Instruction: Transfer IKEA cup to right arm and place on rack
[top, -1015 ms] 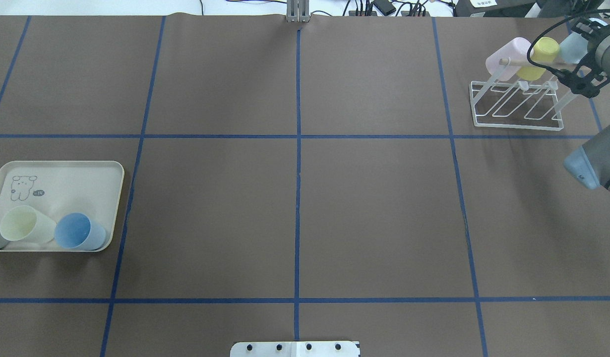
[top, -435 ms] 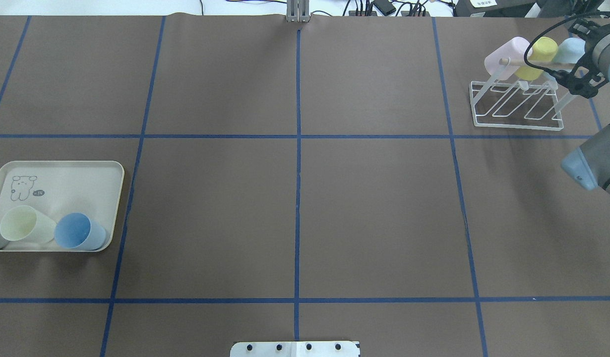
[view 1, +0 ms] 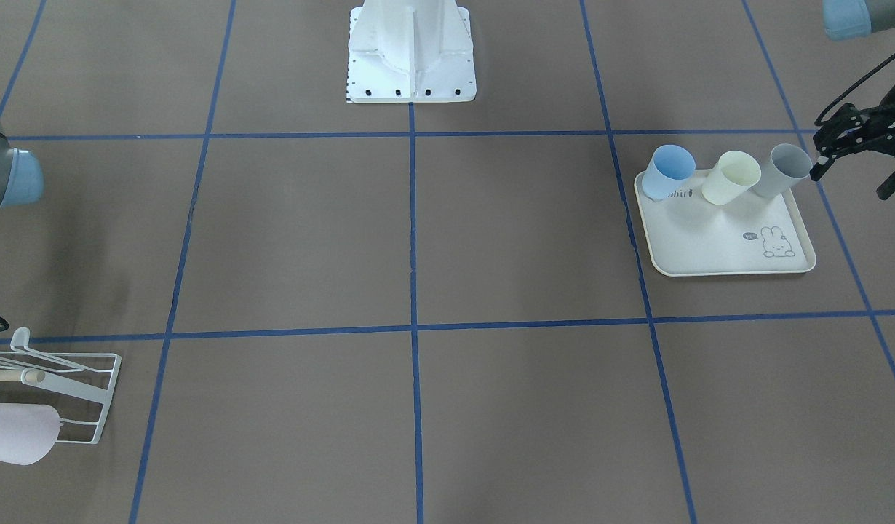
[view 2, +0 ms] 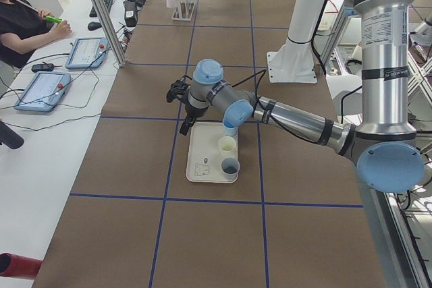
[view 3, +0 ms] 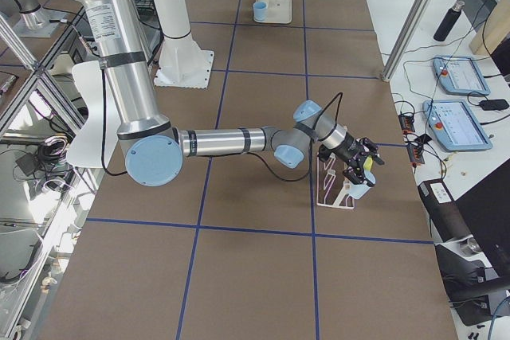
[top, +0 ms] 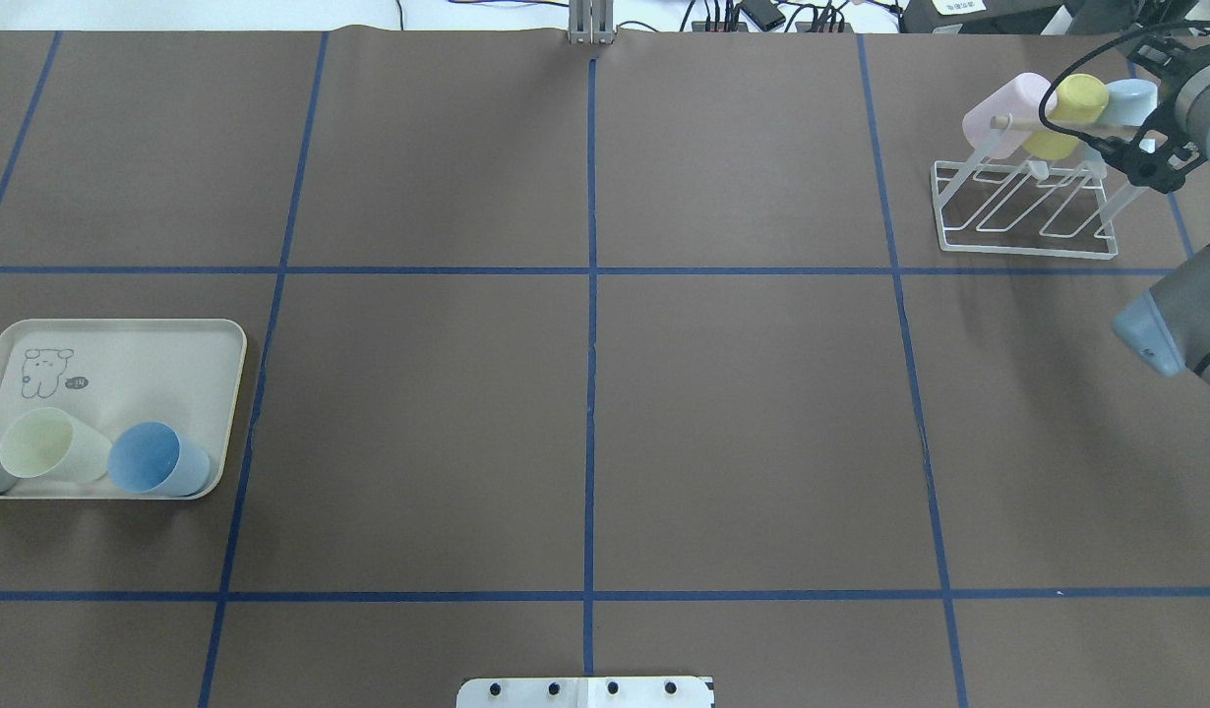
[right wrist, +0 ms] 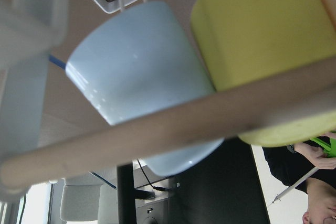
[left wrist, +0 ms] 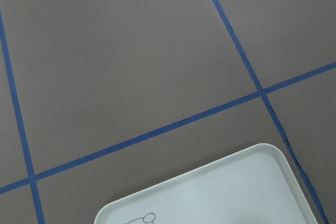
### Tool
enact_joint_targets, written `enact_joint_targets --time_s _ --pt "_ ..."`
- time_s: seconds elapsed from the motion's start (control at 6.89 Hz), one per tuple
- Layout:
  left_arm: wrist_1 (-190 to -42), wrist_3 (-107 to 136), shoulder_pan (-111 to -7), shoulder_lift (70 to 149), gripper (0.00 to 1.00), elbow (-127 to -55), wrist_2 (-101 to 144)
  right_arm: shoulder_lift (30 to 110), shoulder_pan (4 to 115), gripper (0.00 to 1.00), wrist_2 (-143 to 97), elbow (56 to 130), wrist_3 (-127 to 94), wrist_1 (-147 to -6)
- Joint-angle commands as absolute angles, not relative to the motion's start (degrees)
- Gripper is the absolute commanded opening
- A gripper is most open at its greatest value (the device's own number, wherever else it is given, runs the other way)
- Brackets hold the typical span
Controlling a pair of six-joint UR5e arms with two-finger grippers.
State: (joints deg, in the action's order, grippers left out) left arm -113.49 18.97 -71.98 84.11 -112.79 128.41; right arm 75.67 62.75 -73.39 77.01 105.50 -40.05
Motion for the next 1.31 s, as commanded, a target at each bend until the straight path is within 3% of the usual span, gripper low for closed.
enact_joint_targets --time_s 0.0,0.29,0.73,1.16 --pt "-113.6 19.1 -72.0 84.1 1.0 -113.0 128.4 75.1 62.9 0.98 -73.5 82.6 104.8 -40.8" --pt "-113.6 19.0 -72.1 84.0 1.0 -113.1 129.2 75.8 64.2 0.98 -76.2 86.4 95.8 -41.3" --pt "-113.6 18.6 -72.2 83.9 1.0 -112.3 128.2 79.5 64.8 0.99 -92.6 90.9 57.4 -42.0" --pt "-125.2 18.7 -72.4 75.4 1.0 -110.9 125.7 79.7 64.7 0.99 -112.0 97.2 16.1 -43.3"
